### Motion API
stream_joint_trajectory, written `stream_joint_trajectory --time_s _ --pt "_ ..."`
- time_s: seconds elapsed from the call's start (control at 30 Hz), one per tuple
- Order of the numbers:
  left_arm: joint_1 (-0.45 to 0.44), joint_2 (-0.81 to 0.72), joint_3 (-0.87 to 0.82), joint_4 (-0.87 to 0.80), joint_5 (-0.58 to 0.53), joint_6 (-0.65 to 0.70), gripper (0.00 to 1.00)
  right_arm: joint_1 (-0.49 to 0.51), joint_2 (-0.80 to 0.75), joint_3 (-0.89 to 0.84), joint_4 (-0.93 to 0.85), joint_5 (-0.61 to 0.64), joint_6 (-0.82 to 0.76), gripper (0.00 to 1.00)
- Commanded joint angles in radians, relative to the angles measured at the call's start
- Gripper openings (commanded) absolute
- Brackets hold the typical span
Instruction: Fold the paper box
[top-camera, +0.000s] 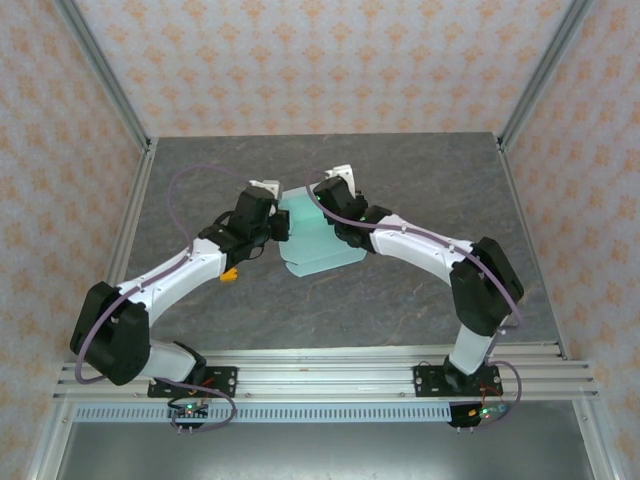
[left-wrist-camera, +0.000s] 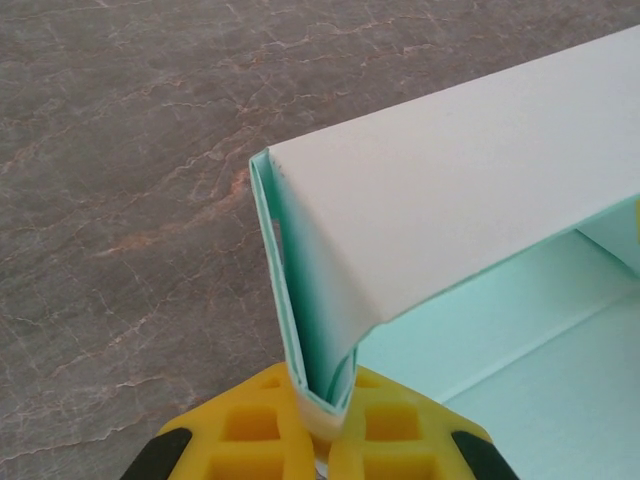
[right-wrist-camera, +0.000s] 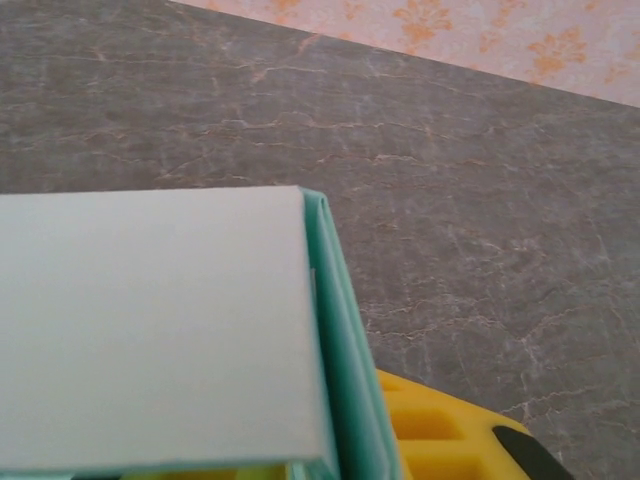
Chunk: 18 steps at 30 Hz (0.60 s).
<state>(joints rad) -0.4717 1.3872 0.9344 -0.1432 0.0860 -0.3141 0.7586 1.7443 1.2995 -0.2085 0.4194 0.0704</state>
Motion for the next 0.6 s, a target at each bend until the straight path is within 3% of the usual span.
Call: stream_joint_trajectory --time_s 0.0,0.57 --pt "0.002 -0.038 0.003 -0.014 -0.005 0.0 0.0 -0.024 0.019 0.034 -0.061 0.19 0.058 0.19" --pt "0.001 -0.014 0.018 -0.033 -0.051 -0.006 0.0 -0.004 0.076 0.098 -0.175 0.385 0.089 0.21"
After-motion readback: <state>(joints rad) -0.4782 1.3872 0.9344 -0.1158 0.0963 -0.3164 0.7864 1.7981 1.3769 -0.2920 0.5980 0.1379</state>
